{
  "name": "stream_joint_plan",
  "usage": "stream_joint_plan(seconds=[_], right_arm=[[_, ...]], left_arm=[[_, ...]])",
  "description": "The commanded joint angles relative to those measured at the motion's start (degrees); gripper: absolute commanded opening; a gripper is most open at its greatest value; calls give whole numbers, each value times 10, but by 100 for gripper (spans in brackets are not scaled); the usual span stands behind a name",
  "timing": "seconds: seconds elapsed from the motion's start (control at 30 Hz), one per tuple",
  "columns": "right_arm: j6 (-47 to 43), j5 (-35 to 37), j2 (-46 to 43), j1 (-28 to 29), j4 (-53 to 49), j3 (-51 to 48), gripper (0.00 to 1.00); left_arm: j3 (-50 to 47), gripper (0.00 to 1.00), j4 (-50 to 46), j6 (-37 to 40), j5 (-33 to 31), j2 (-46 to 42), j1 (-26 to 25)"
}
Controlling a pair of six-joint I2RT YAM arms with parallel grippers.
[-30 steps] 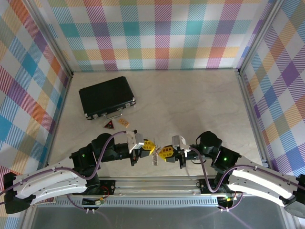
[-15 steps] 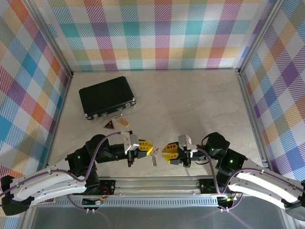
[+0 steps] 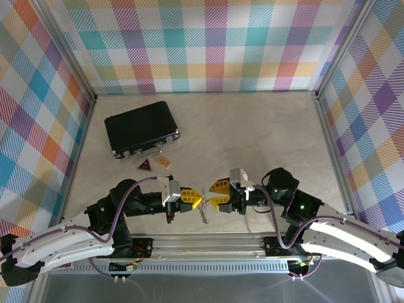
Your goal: Put the keys on the keyring
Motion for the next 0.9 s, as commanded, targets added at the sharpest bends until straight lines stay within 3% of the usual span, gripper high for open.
stream_joint_plan(seconds=[0.0,0.67,0.87], right_arm=[[15,-17,5,5,36,17,34],[20,-45,29,5,58,6,26],[11,-45,35,6,41,7,16]], left_arm=[[-2,0,28,-6,10,-8,-3],[-9,0,31,-4,6,0,-3],[-9,0,34,-4,4,-1,-3]])
